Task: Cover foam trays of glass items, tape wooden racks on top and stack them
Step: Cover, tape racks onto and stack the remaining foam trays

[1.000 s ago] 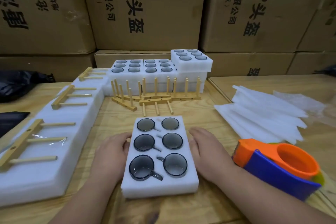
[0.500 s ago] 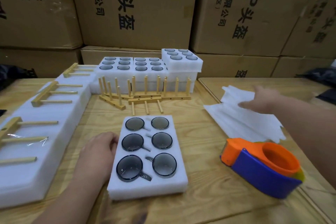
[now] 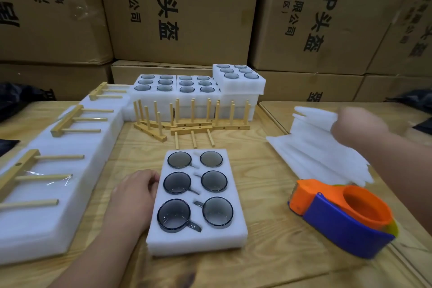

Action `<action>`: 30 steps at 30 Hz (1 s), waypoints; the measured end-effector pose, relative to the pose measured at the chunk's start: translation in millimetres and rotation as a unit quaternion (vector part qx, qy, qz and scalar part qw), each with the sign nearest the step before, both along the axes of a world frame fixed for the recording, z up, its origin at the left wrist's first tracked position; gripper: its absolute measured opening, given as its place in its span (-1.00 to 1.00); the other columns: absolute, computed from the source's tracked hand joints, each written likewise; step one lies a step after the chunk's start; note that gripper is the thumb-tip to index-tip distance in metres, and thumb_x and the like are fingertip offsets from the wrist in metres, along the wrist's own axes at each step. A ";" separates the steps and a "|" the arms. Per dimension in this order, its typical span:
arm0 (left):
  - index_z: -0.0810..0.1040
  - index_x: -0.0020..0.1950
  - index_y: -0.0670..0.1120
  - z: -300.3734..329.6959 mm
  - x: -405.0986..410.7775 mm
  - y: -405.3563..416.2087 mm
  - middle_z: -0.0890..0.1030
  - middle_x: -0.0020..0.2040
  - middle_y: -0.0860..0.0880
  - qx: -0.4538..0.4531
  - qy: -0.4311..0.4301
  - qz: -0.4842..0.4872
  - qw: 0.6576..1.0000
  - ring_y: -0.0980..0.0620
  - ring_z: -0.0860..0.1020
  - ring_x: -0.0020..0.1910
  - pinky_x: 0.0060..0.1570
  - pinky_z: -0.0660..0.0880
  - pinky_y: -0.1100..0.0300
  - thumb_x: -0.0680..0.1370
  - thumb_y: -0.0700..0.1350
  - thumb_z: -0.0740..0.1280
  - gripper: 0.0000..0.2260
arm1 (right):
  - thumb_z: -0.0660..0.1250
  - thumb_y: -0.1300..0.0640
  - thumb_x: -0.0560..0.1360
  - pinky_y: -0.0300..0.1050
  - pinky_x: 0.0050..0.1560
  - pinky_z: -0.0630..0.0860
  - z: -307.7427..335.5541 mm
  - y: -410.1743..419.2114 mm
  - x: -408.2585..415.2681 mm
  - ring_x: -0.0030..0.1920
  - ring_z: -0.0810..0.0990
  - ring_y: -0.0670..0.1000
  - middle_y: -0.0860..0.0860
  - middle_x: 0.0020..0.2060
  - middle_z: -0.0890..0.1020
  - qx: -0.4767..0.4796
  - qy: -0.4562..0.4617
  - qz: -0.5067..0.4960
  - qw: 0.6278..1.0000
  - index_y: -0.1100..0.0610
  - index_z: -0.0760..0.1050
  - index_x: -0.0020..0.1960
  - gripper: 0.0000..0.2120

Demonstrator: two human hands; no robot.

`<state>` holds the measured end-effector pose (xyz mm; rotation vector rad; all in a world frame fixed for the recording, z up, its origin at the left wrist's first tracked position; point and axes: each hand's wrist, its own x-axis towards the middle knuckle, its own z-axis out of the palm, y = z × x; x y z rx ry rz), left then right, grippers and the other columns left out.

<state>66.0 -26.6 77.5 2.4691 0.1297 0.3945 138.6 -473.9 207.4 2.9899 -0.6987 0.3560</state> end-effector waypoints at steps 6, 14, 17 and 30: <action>0.49 -0.15 0.14 -4.0 1.3 0.1 0.53 -0.18 0.20 -0.005 -0.001 0.006 1.000 0.02 0.48 -0.08 -0.03 0.45 0.01 0.55 -0.04 0.29 -0.90 | 0.15 0.24 0.52 -0.05 -0.27 0.42 25.0 74.9 -18.3 -0.12 0.53 0.22 0.12 -0.04 0.60 0.006 -0.195 0.161 0.967 0.08 0.47 0.20 -0.71; 0.45 -0.16 0.05 -5.6 1.0 1.3 0.51 -0.21 0.13 0.014 -0.005 0.000 1.000 -0.02 0.46 -0.11 -0.06 0.45 -0.01 0.57 0.03 0.26 -0.86 | 0.33 0.32 0.45 0.10 0.23 0.53 -19.8 179.3 -99.0 0.37 0.53 0.16 0.09 0.40 0.54 0.037 -0.171 0.376 0.910 0.16 0.48 0.43 -0.46; 0.46 -0.17 0.02 -4.9 0.9 1.3 0.52 -0.22 0.09 0.029 -0.004 -0.002 1.000 -0.04 0.46 -0.13 -0.07 0.47 -0.03 0.59 0.02 0.25 -0.83 | 0.52 0.41 0.24 0.20 0.17 0.54 -42.6 192.6 -116.2 0.24 0.64 0.22 0.17 0.27 0.63 0.001 -0.168 0.413 0.895 0.26 0.60 0.29 -0.40; 0.52 -0.05 0.10 -8.1 7.3 2.0 0.54 -0.13 0.14 0.052 0.013 -0.020 0.998 0.01 0.46 -0.04 0.03 0.42 -0.03 0.63 0.01 0.13 -0.81 | 0.37 0.15 0.22 0.07 0.06 0.66 -83.2 202.8 -145.6 0.21 0.67 0.10 0.08 0.22 0.67 0.001 -0.098 0.492 0.865 0.06 0.67 0.23 -0.44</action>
